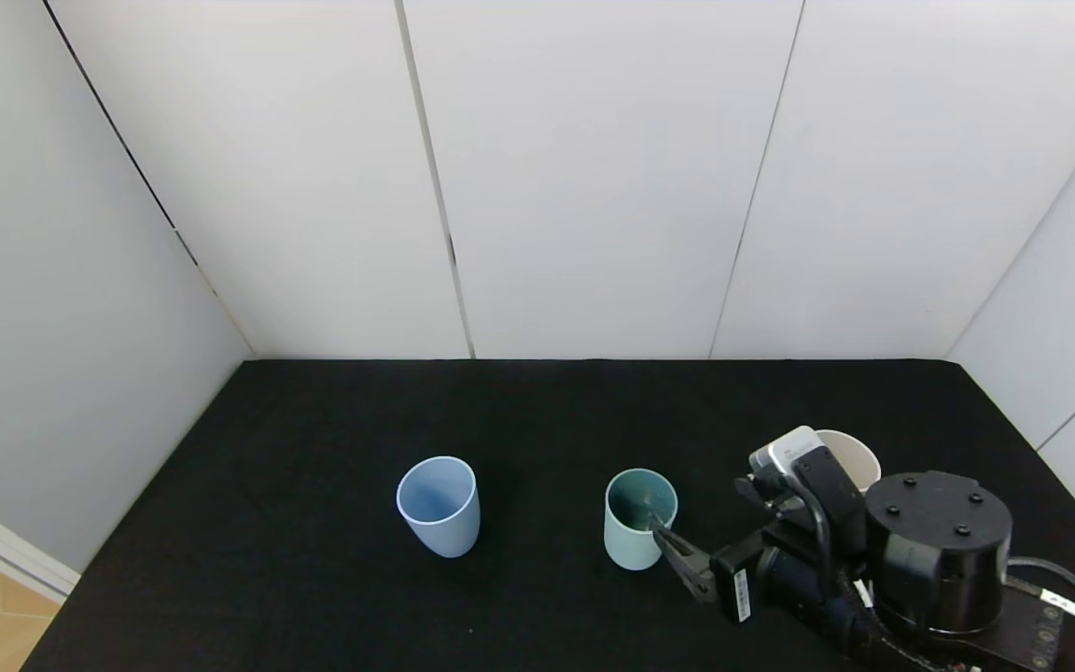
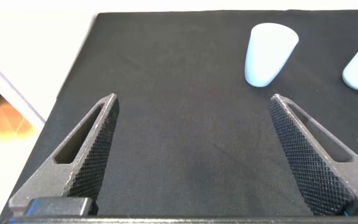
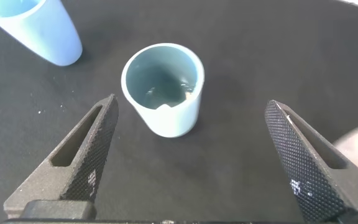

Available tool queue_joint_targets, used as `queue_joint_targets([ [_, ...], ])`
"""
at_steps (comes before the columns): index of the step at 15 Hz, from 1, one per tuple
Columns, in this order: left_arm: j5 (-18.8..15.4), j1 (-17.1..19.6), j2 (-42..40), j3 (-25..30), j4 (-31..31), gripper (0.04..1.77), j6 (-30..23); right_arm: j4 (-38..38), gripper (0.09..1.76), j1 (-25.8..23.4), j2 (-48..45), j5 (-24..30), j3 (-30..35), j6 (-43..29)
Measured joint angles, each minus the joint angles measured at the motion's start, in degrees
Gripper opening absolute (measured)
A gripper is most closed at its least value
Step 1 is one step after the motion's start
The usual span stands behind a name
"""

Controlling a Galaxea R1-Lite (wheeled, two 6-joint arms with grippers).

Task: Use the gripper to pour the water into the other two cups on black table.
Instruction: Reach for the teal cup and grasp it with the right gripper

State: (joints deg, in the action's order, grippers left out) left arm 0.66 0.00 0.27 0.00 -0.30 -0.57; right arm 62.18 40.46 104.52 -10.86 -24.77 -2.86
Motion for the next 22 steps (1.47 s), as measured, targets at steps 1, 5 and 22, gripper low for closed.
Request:
queue_joint_targets([
  [1, 0.0, 0.0, 0.0, 0.0, 0.0, 1.72, 0.0, 0.3, 1.71, 0.2, 1.4, 0.0, -0.4, 0.0],
  [5, 0.0, 0.0, 0.0, 0.0, 0.0, 1.72, 0.0, 0.4, 1.71, 0.5, 6.3, 0.0, -3.9, 0.2],
  [22, 0.0, 0.0, 0.0, 0.0, 0.0, 1.72, 0.0, 0.0, 1.71, 0.3, 18.6, 0.1, -16.0, 2.7],
])
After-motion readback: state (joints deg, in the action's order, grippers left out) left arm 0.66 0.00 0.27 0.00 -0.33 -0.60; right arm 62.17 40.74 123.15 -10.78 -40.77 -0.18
